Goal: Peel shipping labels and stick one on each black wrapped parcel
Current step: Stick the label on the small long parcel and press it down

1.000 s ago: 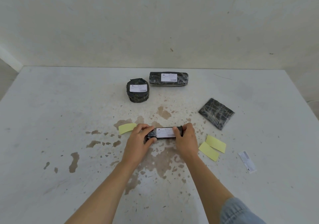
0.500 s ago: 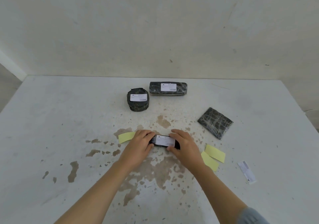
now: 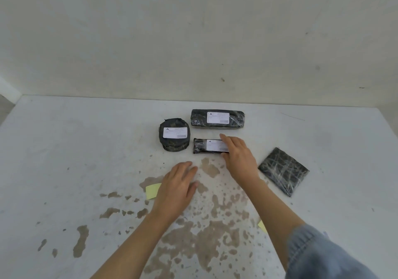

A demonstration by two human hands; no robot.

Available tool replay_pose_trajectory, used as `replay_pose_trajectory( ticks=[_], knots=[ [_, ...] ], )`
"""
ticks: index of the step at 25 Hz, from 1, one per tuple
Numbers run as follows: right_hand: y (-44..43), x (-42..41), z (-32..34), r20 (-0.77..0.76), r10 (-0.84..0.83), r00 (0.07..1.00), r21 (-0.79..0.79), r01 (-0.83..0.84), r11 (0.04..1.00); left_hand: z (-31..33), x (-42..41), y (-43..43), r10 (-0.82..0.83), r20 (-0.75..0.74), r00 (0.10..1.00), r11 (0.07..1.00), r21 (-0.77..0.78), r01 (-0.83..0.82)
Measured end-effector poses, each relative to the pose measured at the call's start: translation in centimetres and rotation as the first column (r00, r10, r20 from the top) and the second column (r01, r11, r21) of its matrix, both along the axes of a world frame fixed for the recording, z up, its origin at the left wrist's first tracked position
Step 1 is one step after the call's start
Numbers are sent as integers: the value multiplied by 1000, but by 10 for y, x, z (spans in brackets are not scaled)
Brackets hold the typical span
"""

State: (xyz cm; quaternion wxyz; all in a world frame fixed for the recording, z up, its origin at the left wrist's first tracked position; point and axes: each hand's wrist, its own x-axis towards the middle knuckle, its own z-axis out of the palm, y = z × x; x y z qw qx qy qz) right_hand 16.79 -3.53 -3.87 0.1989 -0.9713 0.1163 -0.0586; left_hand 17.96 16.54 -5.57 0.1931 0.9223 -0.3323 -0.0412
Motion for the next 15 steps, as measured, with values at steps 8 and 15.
replay_pose_trajectory(
  ticks=[8, 15],
  knots=[
    [-8, -16, 2, 64, -40, 997, -98, 46, 994, -2, -9, -3, -15, 36, 999, 982, 188, 8],
    [-90, -136, 13, -34, -421, 907, 76, 422, 903, 12, -61, -70, -23, -59, 998, 984, 177, 33]
  ],
)
